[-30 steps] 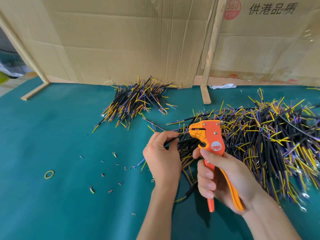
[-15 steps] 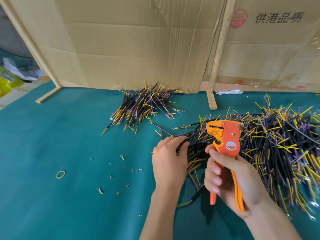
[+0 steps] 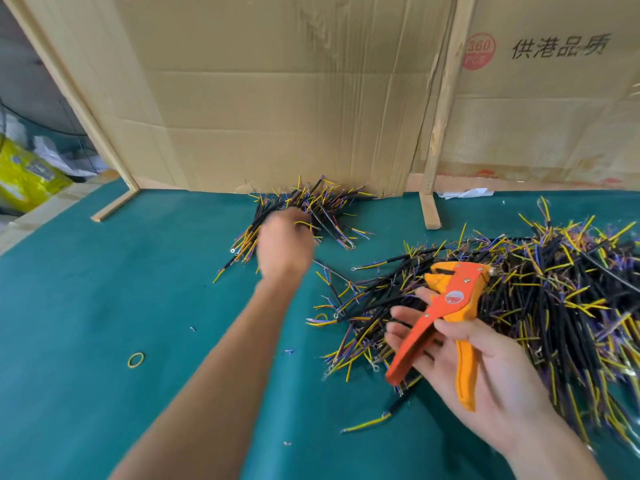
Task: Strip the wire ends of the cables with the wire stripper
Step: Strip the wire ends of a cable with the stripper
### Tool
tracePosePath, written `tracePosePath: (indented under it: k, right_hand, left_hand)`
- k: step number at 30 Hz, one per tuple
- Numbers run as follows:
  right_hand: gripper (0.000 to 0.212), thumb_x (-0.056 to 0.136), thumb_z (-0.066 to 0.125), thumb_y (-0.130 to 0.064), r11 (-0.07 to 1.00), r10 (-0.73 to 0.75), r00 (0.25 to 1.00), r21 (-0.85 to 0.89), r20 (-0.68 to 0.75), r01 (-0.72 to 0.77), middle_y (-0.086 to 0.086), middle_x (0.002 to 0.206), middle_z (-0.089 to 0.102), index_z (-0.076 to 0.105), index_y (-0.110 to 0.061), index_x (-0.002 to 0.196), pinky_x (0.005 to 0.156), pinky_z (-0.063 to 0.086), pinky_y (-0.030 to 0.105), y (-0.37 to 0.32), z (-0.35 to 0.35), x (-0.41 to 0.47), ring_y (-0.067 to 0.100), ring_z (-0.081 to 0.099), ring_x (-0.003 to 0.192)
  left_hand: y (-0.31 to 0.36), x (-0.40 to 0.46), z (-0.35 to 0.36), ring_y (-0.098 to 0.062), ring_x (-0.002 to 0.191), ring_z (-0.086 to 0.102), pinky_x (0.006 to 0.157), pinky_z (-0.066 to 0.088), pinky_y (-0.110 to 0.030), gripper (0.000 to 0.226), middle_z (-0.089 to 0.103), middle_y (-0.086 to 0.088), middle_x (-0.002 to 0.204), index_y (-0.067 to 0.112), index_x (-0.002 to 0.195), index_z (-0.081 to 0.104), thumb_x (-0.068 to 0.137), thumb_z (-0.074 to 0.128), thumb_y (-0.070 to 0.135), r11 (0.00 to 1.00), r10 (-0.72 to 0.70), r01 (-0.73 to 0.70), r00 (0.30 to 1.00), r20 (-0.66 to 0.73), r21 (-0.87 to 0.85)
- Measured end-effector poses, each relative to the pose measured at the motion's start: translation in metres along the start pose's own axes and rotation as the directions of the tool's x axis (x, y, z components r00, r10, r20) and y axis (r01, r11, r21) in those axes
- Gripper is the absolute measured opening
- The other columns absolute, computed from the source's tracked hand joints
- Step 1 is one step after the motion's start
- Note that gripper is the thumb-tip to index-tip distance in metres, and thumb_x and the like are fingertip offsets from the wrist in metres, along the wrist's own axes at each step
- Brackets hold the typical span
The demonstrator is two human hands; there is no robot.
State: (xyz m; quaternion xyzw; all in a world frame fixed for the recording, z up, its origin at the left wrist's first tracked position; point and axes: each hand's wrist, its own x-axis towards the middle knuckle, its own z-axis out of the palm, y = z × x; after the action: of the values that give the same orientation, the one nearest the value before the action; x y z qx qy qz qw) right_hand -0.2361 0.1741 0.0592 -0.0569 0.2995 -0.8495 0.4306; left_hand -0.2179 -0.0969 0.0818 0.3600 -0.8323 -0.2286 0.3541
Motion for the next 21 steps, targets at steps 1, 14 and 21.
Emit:
tracePosePath:
  k: [1,14,21]
  right_hand:
    - [0.072,0.064,0.066,0.001,1.000,0.027,0.999,0.003,0.017,-0.027,0.044,0.120,0.061,0.058,-0.003,0.136,0.090,0.056,0.059,0.002,0.003,-0.001,0.053,0.067,0.100]
    - [0.054,0.074,0.070,-0.002,0.891,0.371,0.921,-0.326,0.119,-0.316,0.032,0.115,0.066,0.064,-0.001,0.128,0.079,0.056,0.054,0.038,0.016,-0.001,0.044,0.065,0.084]
    - [0.061,0.067,0.084,-0.013,0.897,0.303,0.953,-0.343,0.013,-0.281,0.027,0.123,0.068,0.066,-0.001,0.124,0.081,0.058,0.052,0.041,0.024,-0.003,0.046,0.066,0.088]
  left_hand:
    - [-0.019,0.015,-0.005,-0.034,0.110,0.062,0.093,0.048,-0.036,0.038,0.070,-0.015,0.116,0.014,0.117,0.071,0.085,0.054,0.007,0.996,-0.062,0.064,0.998,-0.031,0.067]
    - [-0.091,0.078,-0.008,-0.045,0.104,0.060,0.088,0.050,-0.046,0.029,0.065,-0.027,0.108,0.003,0.110,0.069,0.088,0.072,0.022,0.883,-0.201,0.117,0.969,0.142,0.454]
    - [-0.092,0.081,-0.031,-0.046,0.099,0.062,0.084,0.055,-0.045,0.023,0.065,-0.028,0.104,0.007,0.102,0.075,0.081,0.065,0.011,0.862,-0.317,0.243,0.944,0.097,0.445]
